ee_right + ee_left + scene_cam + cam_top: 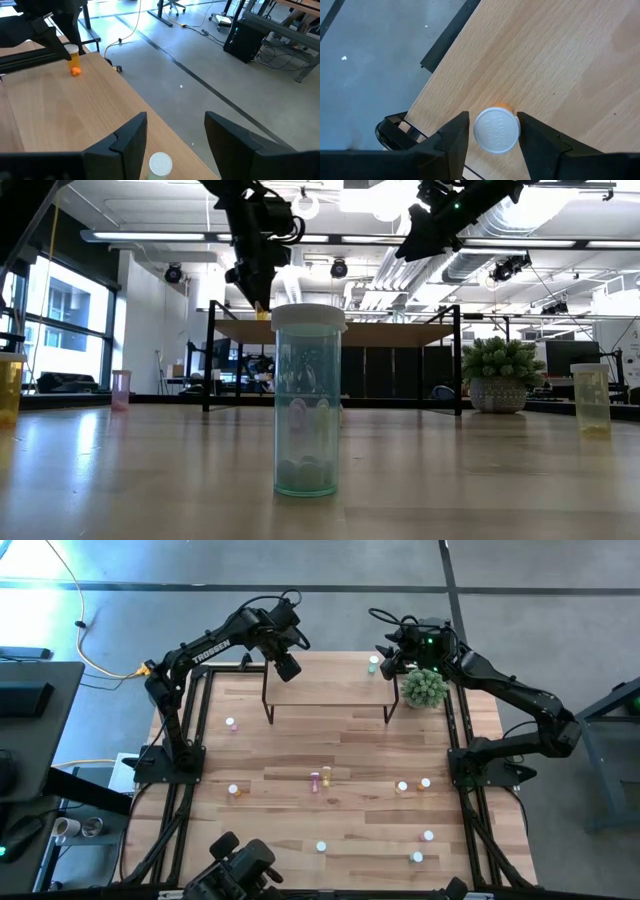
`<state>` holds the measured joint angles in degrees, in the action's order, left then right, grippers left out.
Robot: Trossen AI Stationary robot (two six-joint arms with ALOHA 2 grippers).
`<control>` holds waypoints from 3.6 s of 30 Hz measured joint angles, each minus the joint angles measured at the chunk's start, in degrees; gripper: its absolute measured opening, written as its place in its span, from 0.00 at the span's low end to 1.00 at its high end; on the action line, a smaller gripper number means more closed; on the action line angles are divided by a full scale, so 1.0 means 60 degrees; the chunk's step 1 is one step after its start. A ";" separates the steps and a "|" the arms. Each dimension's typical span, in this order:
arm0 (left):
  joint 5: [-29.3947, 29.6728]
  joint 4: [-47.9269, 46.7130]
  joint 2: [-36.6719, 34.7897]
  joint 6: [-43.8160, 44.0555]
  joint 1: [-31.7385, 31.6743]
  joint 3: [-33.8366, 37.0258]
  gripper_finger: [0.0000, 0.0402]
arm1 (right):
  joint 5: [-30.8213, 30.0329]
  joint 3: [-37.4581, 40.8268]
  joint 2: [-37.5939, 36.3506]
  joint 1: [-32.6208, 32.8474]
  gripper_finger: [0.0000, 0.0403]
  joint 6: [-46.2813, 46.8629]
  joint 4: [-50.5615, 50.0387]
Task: Pick and place medicine bottles onto shelf by color
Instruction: Put the top orange pill bottle on the shelf, then put the top right yellow pill bottle on the shelf
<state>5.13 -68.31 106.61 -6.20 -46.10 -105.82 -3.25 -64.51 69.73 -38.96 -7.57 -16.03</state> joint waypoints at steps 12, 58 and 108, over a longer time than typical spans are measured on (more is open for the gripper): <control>-0.0002 -0.0004 0.0000 0.0325 0.0027 0.0000 0.51 | 0.0000 0.0000 0.0000 0.0000 0.47 -0.0004 0.0000; -0.0882 0.1746 -0.4462 0.0805 0.2843 0.3532 0.51 | 0.0029 0.0000 -0.1565 0.2590 0.47 0.0851 -0.4160; -0.0215 1.0593 -0.5949 0.2762 0.6941 0.9679 0.51 | -0.3603 0.2473 -0.0985 1.2536 0.47 1.0327 -0.6149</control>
<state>3.84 -4.75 70.91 10.37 -4.45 -47.75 -24.86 -49.67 63.83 36.25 54.39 -52.93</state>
